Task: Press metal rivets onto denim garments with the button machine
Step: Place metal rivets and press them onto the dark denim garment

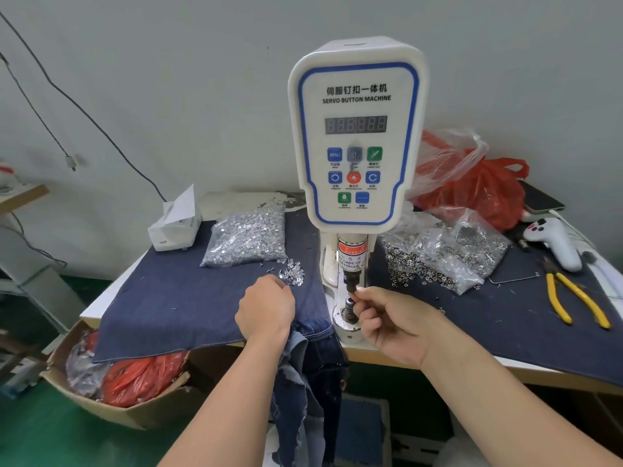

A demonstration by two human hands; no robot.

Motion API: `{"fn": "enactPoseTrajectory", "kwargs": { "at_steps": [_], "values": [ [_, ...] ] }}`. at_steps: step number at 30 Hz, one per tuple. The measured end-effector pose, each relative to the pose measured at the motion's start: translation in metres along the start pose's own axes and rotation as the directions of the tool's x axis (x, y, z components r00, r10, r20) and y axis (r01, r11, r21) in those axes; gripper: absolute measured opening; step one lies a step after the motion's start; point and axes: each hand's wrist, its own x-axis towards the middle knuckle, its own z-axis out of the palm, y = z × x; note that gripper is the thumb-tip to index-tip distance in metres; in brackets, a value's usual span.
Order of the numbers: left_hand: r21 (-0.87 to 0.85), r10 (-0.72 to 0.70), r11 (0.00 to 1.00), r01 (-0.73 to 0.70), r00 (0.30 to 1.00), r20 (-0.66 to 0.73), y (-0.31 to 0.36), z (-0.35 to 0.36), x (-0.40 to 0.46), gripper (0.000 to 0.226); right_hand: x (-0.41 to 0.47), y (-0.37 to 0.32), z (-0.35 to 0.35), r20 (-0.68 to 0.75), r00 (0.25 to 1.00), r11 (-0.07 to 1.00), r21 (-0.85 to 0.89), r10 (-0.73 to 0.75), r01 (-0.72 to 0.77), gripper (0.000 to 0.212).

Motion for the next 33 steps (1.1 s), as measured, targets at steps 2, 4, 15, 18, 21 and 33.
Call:
{"fn": "enactPoseTrajectory", "kwargs": {
  "at_steps": [2,4,15,18,21,33],
  "values": [
    [-0.043,-0.021,0.999,0.021,1.000,-0.004,-0.001,0.000,0.000,0.017,-0.001,0.000,-0.001,0.005,1.000,1.000,0.022,0.009,-0.009,0.015],
    [-0.113,-0.041,0.993,0.040,0.999,-0.005,-0.004,-0.001,0.000,0.016,-0.003,0.000,-0.002,0.007,1.000,1.000,0.029,0.011,-0.011,0.013],
    [-0.411,0.046,0.912,-0.006,0.995,0.089,-0.026,-0.013,-0.001,0.015,-0.005,-0.001,-0.002,0.003,0.999,0.997,0.066,0.035,-0.036,0.016],
    [-0.410,0.036,0.912,0.013,0.993,0.111,-0.025,-0.013,0.000,0.018,-0.007,0.000,-0.001,-0.001,1.000,0.998,0.053,0.025,-0.025,0.019],
    [-0.351,0.043,0.937,0.003,0.991,0.124,-0.022,-0.013,0.003,0.016,-0.008,0.000,0.001,-0.002,1.000,0.997,0.068,0.022,-0.022,0.014],
    [-0.264,0.013,0.964,0.018,0.993,0.116,-0.018,-0.012,0.001,0.027,-0.010,0.002,0.003,-0.002,1.000,0.991,0.130,0.031,-0.030,0.012]
  ]
}}
